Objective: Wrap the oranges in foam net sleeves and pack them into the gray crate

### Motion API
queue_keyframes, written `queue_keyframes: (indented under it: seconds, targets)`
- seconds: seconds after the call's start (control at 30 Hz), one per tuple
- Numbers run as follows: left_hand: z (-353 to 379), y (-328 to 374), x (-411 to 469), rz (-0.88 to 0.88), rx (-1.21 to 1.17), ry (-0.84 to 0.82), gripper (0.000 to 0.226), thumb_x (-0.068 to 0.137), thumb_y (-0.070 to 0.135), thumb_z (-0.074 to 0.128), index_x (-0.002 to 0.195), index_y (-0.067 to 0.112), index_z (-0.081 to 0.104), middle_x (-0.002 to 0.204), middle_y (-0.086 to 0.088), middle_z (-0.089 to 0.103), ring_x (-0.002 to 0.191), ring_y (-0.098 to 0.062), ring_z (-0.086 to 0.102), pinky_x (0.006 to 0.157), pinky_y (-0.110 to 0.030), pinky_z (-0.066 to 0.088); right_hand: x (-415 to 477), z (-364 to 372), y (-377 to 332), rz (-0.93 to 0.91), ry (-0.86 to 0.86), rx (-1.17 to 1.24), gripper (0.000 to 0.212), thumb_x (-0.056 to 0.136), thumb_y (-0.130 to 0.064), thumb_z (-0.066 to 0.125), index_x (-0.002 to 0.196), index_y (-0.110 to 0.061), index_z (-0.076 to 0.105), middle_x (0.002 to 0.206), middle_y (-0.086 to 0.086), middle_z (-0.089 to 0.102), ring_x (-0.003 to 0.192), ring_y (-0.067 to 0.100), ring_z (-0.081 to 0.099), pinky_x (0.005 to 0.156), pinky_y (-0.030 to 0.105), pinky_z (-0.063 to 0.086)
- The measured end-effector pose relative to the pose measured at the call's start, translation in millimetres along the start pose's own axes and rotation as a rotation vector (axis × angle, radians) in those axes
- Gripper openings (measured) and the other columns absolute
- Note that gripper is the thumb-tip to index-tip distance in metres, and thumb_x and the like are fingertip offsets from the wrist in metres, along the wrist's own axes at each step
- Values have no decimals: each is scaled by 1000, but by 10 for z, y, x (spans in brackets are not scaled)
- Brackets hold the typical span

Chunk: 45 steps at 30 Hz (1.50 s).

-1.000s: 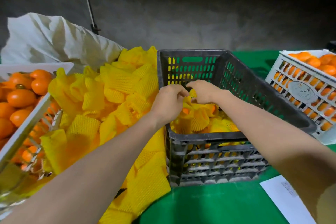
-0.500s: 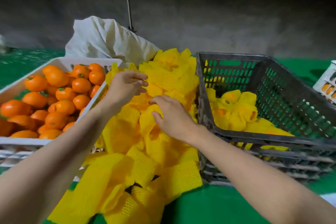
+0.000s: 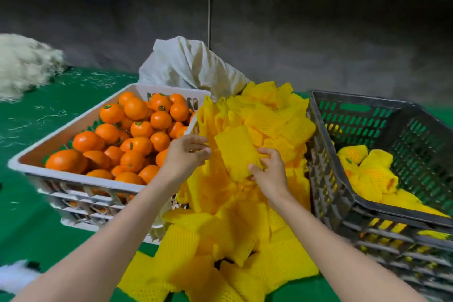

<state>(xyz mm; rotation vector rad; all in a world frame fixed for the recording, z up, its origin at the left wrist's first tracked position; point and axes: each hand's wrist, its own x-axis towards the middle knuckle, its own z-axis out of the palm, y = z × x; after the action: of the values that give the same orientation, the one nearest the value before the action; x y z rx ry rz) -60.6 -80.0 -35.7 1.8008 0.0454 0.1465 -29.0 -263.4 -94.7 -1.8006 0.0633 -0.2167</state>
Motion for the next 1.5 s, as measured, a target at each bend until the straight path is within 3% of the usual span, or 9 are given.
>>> queue_keyframes:
  seconds: [0.17,0.3,0.43,0.57,0.7,0.93,1.17,1.33,1.5]
  targets:
    - [109,-28,-126,-141,-151,-140,47,87,21,66,129,9,49,109,2,59,95,-16,62,78,-36,57,-381,-89,-158,-32,-137,284,37,85,6,59,100,-26,49,95,-1,61,65,-5,63,53,14,47]
    - [66,-30,-112,66,-118,-148,8,86,11,67,87,19,69,71,15,66,65,-4,63,53,-20,50,-466,-104,-316,-271,-154,-146,58,85,-8,64,130,-34,37,121,-6,51,112,3,51,88,17,42]
    - [12,-70,-99,204,57,-144,44,82,9,73,53,31,48,39,14,40,39,-1,38,42,-13,28,-437,44,-457,-604,-100,-541,59,89,-19,61,142,-21,36,146,2,36,136,18,30,108,24,23]
    - [-104,-133,-51,196,105,-139,30,82,12,73,62,24,54,42,11,38,40,-2,35,42,-13,24,-449,254,-542,-731,65,-596,38,82,-16,68,118,-5,62,118,16,59,112,34,54,94,42,46]
    - [-249,-169,0,158,32,-105,30,86,18,69,83,-10,60,65,-11,42,52,-12,40,48,-25,32,-422,404,-627,-889,188,-635,21,77,-16,70,92,-2,71,94,15,65,90,32,62,78,36,52]
    - [-522,-190,32,274,-162,-82,24,90,18,63,87,-5,69,74,-28,58,67,-22,51,57,-39,40,-227,753,-859,-594,-47,-402,23,89,-21,62,104,-3,61,99,5,64,92,20,55,78,26,37]
    - [-989,-205,274,485,132,-5,15,91,25,63,82,16,71,64,4,63,60,-1,51,55,-26,38,-120,1435,-947,-479,38,-213,7,98,-13,42,93,-17,44,66,-11,43,60,0,44,56,26,21]
    - [-1473,-408,863,170,288,187,34,98,26,48,92,-1,69,78,-10,67,68,-9,59,62,-30,42,12,1912,-934,-444,-83,-267,9,100,-17,37,91,-15,39,59,-4,35,52,13,36,54,36,20]
    - [-1544,-790,1381,-164,883,-115,33,92,36,57,111,11,48,121,-14,50,102,-27,51,82,-37,46,114,2011,-768,-445,-183,-397,11,101,-19,37,98,-10,42,58,-1,32,50,16,31,53,34,20]
